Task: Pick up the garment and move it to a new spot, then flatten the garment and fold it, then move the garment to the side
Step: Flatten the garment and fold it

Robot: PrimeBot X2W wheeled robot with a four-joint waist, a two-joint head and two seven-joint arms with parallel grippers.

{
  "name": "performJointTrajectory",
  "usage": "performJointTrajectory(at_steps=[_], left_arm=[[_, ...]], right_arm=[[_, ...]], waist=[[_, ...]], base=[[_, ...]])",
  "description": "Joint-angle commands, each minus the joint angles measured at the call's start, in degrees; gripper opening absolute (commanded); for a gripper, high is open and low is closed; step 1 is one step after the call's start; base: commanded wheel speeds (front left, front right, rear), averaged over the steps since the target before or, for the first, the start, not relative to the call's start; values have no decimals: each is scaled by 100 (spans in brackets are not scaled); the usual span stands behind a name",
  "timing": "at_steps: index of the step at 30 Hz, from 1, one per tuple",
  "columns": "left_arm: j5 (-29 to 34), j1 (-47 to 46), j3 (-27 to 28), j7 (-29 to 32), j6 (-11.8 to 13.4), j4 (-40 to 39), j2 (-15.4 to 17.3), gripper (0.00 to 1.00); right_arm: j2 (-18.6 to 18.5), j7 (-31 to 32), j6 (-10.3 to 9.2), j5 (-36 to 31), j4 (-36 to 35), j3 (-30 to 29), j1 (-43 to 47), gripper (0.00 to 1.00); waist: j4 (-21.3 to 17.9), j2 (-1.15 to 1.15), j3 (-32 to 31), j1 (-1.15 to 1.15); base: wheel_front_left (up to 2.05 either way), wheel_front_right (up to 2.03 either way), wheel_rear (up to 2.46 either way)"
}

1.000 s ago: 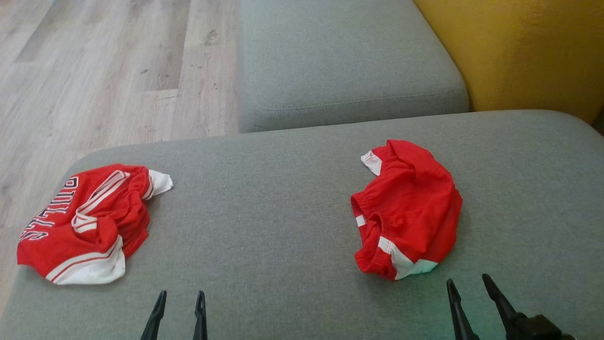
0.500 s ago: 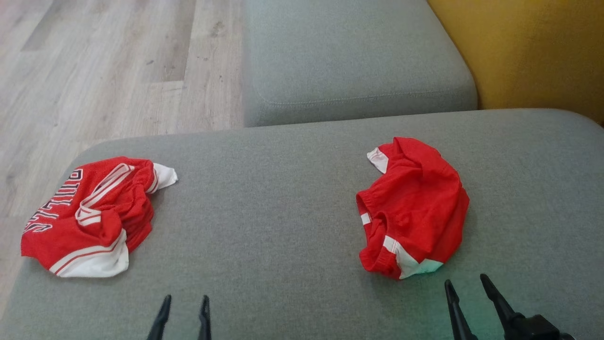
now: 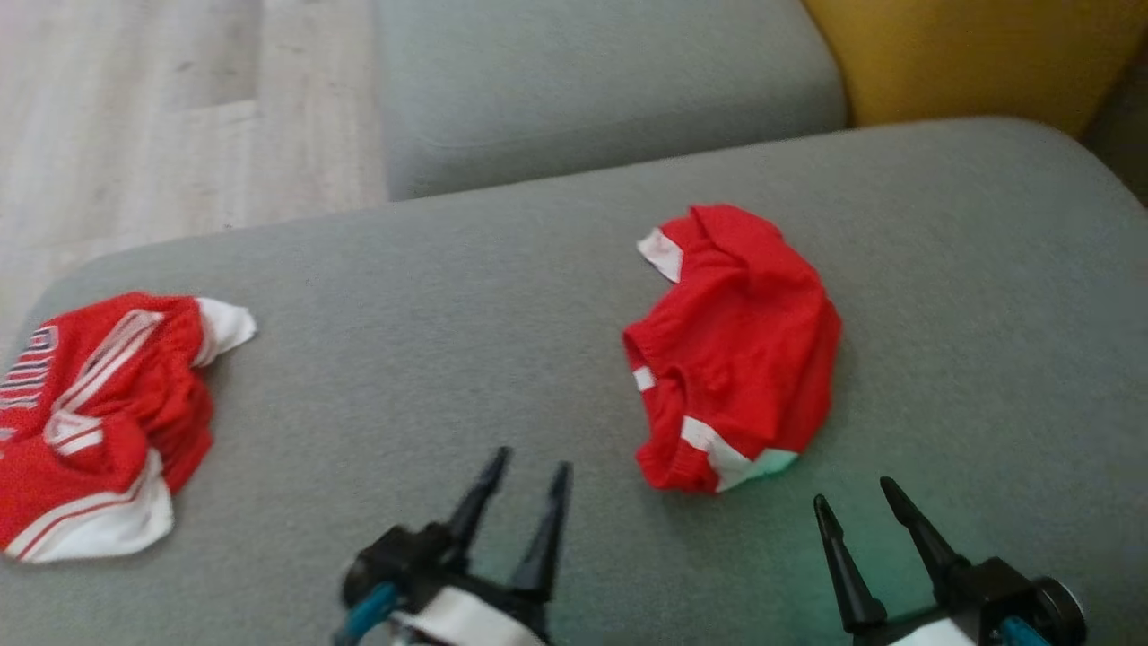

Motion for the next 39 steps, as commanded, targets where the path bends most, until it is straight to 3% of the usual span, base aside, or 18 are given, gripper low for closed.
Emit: performJointTrajectory(at_steps=[1,3,8,14,20,21,22,24,25,31,39], left_arm=[[-240,-388,-110,-56,-50,2,-31,100],[-891,-907,-728,13,-104,378,-31,100],[-2011,-1568,-1422,347,-130,832,-31,100],[-3036,-2116,-1825,716,-132,1293,-31,100],[-3550,-2438,-2124,775,-137,1566,-31,100],[-3585,-2483,-2166,769,-138,1623,-31,93],[-3618,-2521,-2212,757,-138,1673,-31,54],[-3696,-2590,-2300,746,-139,1761,-31,25],[-3735,-2622,-2339,707,-139,1776,-31,0],[-4008,-2952,-2729,501,-143,1393,-31,0],[-3927,-4714,-2795,216,-144,997,-31,0]], right_arm=[[-140,-32,43,2,-191,186,-293,100],[-214,-32,43,9,-208,239,-371,100],[-283,-32,43,19,-224,279,-466,100],[-227,-32,43,26,-240,204,-555,100],[-179,-32,43,30,-205,206,-600,100],[-169,-32,43,32,-201,214,-612,100],[-160,-32,43,34,-195,223,-624,100],[-138,-32,43,42,-194,221,-641,100],[-128,-32,43,41,-196,222,-647,100],[-119,-32,43,42,-148,211,-602,100],[-78,-32,43,30,-150,213,-582,100]], waist=[[-306,0,227,-1],[-571,0,334,-1],[-988,0,496,-1],[-1364,0,696,-1],[-1579,0,749,-1],[-1613,0,748,-1],[-1643,0,745,-1],[-1690,0,740,-1],[-1711,0,734,-1],[-1770,0,582,-1],[-1749,0,376,-1]], base=[[0,0,0],[0,0,0],[0,0,0],[0,0,0],[0,0,0],[0,0,0],[0,0,0],[0,0,0],[0,0,0],[0,0,0],[0,0,0]])
